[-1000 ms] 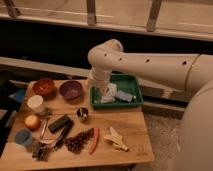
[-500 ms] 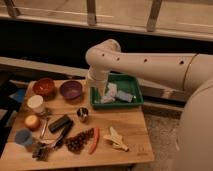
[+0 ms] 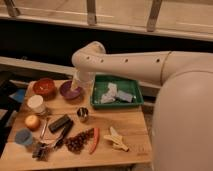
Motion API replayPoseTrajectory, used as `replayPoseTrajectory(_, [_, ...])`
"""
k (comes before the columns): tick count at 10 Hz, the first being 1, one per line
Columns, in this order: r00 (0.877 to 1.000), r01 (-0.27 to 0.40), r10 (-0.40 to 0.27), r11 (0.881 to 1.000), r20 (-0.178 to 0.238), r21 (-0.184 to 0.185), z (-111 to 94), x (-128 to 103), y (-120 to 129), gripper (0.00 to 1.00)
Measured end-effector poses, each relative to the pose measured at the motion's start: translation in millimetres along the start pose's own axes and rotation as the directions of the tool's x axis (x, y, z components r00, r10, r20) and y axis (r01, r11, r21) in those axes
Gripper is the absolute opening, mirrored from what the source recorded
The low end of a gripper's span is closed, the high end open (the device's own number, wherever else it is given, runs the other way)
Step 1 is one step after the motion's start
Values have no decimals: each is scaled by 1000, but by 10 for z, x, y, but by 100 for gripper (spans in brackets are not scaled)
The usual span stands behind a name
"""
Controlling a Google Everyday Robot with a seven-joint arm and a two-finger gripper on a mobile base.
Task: Place fork in tray
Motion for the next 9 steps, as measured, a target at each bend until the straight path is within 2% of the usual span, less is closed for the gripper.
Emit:
replayPoseTrajectory(2, [999,14,-15,1000,-36,-22,222,109,247,65])
replayPoseTrajectory(3, [997,35,-38,998,-67,-43,322,235,404,65])
replayPoseTrajectory(9, [997,36,-39,998,-65,-43,317,221,390,65])
